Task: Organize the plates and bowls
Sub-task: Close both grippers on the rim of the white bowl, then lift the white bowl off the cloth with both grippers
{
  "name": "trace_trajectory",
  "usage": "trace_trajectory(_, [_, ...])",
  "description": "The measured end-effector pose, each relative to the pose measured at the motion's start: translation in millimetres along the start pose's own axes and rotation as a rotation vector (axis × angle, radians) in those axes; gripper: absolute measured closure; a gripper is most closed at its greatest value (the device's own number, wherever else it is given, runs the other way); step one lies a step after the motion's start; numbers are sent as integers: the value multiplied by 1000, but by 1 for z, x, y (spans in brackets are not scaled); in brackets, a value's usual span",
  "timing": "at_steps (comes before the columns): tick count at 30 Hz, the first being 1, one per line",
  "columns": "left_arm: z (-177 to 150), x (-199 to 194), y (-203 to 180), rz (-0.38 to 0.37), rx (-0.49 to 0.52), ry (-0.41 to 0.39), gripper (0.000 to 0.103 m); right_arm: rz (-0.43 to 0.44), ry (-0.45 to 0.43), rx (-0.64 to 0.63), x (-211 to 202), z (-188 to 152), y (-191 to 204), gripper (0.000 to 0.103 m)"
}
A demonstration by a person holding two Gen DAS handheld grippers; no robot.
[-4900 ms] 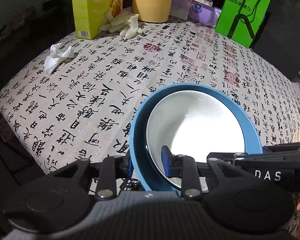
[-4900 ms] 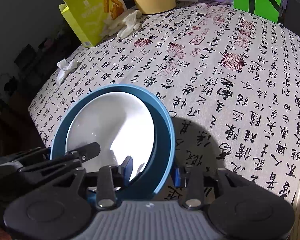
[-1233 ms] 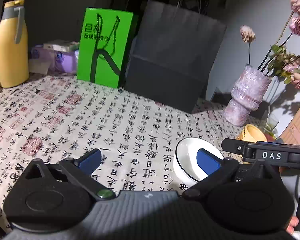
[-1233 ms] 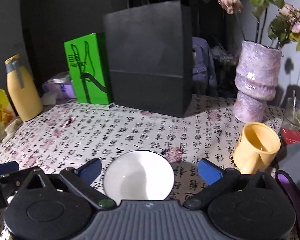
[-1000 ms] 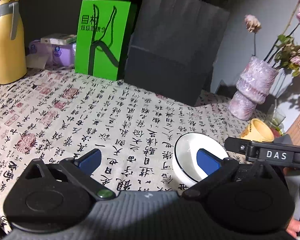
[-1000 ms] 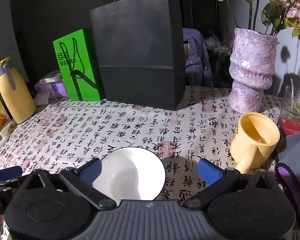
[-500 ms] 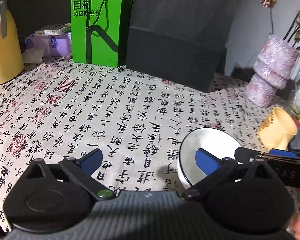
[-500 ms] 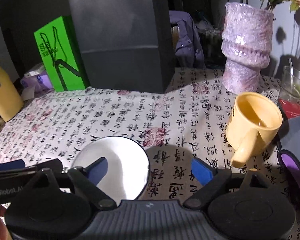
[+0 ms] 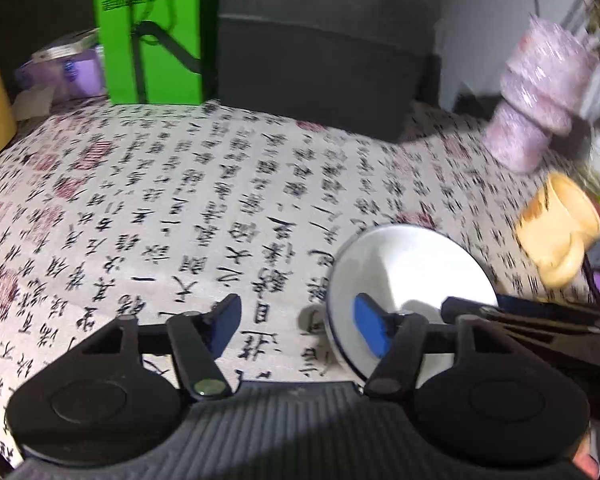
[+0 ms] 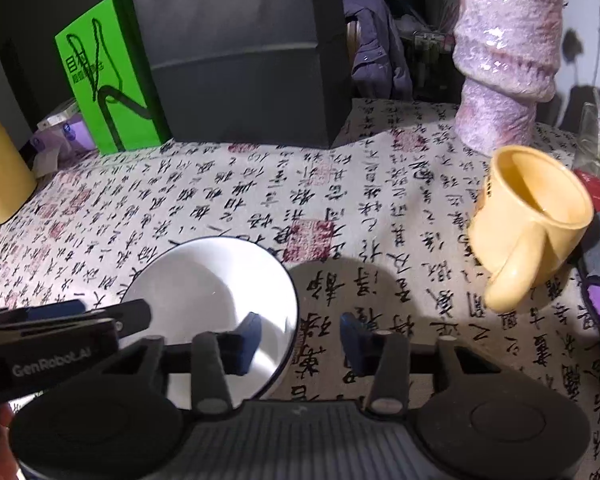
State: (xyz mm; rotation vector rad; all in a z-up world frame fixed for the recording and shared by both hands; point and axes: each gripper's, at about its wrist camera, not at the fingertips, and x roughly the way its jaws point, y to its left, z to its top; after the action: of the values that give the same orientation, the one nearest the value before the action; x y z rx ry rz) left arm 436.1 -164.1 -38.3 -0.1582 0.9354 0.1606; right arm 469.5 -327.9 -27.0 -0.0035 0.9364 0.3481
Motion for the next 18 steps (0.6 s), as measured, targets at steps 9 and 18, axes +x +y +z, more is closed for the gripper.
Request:
trace_trajectory(9, [-3, 13, -15, -25, 42, 58, 85, 34, 27, -4, 7, -4, 2, 88])
trace_trajectory(18, [-4, 13, -16, -24, 38, 52, 88, 46, 10, 22, 6, -6, 1, 89])
